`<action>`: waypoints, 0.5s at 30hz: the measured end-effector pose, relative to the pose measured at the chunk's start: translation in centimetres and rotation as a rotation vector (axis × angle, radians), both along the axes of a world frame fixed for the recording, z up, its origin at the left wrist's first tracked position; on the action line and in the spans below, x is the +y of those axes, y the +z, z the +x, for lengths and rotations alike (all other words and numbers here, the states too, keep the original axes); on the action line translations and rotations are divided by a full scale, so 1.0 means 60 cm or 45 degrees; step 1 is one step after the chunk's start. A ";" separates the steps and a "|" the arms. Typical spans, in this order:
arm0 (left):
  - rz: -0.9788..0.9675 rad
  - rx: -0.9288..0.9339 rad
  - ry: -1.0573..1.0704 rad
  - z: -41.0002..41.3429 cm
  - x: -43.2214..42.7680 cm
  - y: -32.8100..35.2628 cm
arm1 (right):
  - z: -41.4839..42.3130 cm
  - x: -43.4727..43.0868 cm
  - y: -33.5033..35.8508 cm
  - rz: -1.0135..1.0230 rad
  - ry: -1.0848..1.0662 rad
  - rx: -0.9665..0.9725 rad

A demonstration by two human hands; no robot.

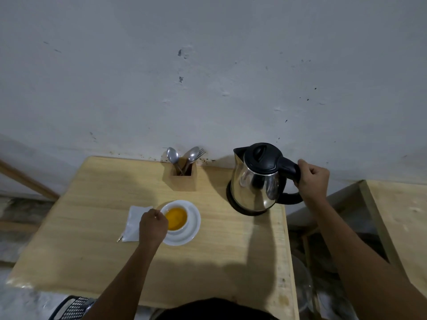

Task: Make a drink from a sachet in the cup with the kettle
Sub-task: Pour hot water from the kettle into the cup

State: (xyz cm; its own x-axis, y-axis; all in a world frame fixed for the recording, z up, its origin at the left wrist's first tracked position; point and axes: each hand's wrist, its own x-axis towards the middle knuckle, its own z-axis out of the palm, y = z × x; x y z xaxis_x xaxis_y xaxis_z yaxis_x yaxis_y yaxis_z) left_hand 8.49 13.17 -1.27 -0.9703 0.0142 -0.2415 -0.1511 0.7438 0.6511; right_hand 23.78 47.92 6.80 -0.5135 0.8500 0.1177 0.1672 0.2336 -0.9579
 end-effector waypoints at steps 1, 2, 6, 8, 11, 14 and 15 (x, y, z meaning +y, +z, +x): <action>0.000 -0.029 0.011 0.000 0.000 0.001 | -0.003 0.005 -0.001 -0.009 0.011 0.012; -0.010 -0.045 0.011 0.000 0.000 0.000 | -0.006 0.010 -0.003 -0.015 0.029 0.017; -0.062 -0.020 -0.035 0.002 0.001 -0.008 | -0.017 0.021 -0.010 0.017 0.118 0.005; -0.053 -0.027 -0.019 0.000 0.002 -0.006 | -0.020 0.029 -0.013 0.025 0.136 -0.005; -0.049 -0.056 0.005 0.000 0.004 0.002 | -0.024 0.039 -0.010 0.054 0.143 -0.063; -0.055 -0.078 0.029 0.005 0.008 0.010 | -0.025 0.033 -0.003 0.100 0.041 -0.164; -0.055 -0.077 0.032 0.005 0.008 0.011 | -0.025 0.028 -0.002 0.123 -0.009 -0.199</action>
State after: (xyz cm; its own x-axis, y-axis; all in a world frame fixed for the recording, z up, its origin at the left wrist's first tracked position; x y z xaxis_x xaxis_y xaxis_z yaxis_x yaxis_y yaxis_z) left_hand 8.81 13.64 -0.61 -0.9538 -0.0216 -0.2998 -0.2083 0.7666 0.6075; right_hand 22.29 49.57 6.69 -0.5257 0.8425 0.1179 0.3146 0.3213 -0.8932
